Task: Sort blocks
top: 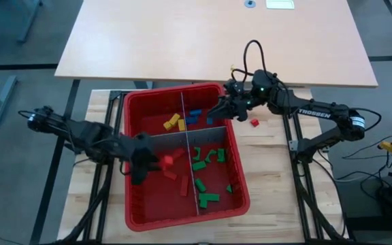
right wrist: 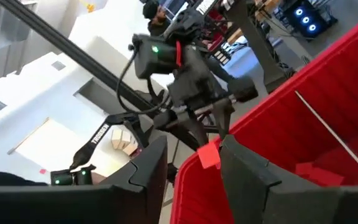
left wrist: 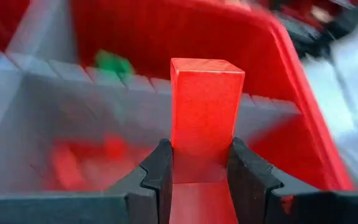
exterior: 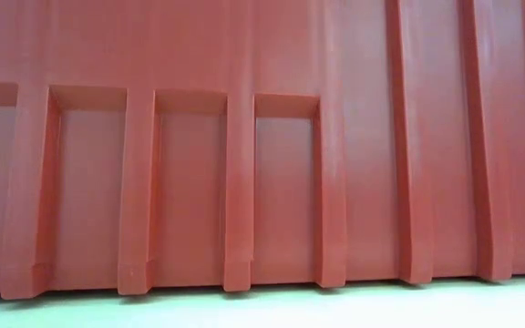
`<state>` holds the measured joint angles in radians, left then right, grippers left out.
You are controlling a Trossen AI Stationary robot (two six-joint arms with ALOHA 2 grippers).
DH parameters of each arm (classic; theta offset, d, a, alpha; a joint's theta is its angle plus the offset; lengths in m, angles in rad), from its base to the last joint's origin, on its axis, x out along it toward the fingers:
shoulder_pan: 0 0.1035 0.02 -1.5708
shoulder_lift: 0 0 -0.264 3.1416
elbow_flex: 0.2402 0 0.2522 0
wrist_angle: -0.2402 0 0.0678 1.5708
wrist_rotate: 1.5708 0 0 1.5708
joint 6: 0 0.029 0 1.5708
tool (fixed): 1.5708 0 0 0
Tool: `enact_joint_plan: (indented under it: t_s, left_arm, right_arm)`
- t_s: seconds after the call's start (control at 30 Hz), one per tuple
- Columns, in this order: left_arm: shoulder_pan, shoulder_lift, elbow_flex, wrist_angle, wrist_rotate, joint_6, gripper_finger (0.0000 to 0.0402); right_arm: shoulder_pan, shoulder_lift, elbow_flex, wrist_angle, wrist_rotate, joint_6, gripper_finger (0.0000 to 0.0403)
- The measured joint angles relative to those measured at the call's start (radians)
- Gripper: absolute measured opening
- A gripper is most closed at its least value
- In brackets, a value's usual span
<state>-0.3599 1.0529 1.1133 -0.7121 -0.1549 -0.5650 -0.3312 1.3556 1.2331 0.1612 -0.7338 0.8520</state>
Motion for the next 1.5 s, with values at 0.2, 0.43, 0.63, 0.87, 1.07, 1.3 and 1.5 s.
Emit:
enact_joint_plan:
  t_s: [0.2, 0.43, 0.63, 0.87, 1.07, 1.3, 1.5]
  left_arm:
    - [0.000, 0.012, -0.001, -0.074, 0.067, -0.090, 0.0129]
    - [0.000, 0.025, -0.001, -0.097, 0.050, -0.171, 0.0341]
    - [0.000, 0.025, -0.001, -0.211, 0.039, -0.214, 0.0366]
    - [0.001, 0.025, -0.001, -0.229, 0.032, -0.215, 0.0324]
    - [0.002, 0.025, -0.001, -0.231, 0.031, -0.215, 0.0313]
    - [0.012, 0.025, -0.001, -0.232, 0.008, -0.215, 0.0313]
    - [0.020, 0.025, 0.028, -0.232, -0.070, -0.198, 0.0313]
  right_arm:
    - [-0.051, 0.000, 0.000, -0.015, 0.002, -0.056, 0.0115]
    - [-0.141, -0.021, 0.002, -0.340, 0.004, -0.253, 0.0124]
    - [-0.235, -0.038, 0.002, -0.641, 0.069, -0.464, 0.0134]
    - [-0.337, -0.048, 0.002, -0.940, 0.415, -0.660, 0.0138]
    - [-0.366, -0.047, -0.006, -1.113, 0.734, -0.812, 0.0133]
    - [-0.377, -0.045, -0.089, -1.159, 0.753, -0.850, 0.0129]
    - [-0.379, -0.045, -0.267, -1.117, 0.753, -0.844, 0.0138]
